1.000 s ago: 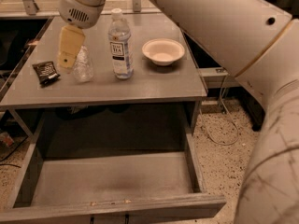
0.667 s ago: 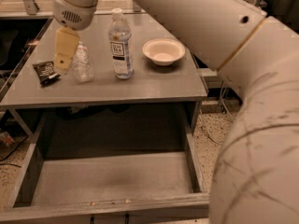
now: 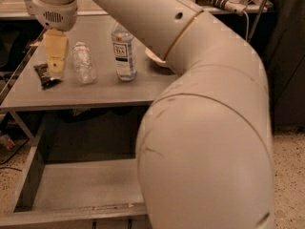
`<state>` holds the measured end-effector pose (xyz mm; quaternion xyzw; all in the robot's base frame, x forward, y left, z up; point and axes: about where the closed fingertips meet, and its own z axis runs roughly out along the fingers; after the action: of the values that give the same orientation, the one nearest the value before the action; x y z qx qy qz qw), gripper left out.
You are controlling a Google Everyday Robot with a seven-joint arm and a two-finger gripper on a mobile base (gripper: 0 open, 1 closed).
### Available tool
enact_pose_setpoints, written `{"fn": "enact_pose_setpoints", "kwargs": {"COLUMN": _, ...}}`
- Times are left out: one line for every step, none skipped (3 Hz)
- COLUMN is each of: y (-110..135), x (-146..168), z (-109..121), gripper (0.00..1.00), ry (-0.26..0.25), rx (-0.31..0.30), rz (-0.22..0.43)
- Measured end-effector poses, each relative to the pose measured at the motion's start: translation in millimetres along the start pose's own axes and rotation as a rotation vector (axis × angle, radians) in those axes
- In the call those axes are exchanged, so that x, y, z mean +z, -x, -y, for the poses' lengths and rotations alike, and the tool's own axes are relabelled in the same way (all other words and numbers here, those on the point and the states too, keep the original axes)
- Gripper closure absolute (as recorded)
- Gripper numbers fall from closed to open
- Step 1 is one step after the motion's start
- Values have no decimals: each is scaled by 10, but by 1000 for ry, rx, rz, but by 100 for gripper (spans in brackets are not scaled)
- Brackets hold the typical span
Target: Place water bottle into top drawer
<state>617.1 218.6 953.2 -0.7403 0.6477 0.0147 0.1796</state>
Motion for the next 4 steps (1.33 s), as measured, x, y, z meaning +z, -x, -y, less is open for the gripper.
{"fn": "enact_pose_setpoints", "kwargs": {"y": 14, "x": 3, "z": -27, "gripper": 0, "ry": 11, "rx": -5, "rz": -9}}
{"fn": "enact_pose_setpoints", "kwargs": {"y": 28, "x": 110, "z": 120, "gripper": 0, "ry": 34, "rx": 53, "rz": 14}}
{"fn": "enact_pose_setpoints", "kwargs": {"y": -30, "x": 266, "z": 307, "gripper": 0, "ry": 74, "rx": 132, "rz": 36}}
{"fn": "enact_pose_setpoints", "kwargs": {"y": -59, "x": 382, "z": 455, "gripper": 0, "ry": 94, "rx": 176, "rz": 55}}
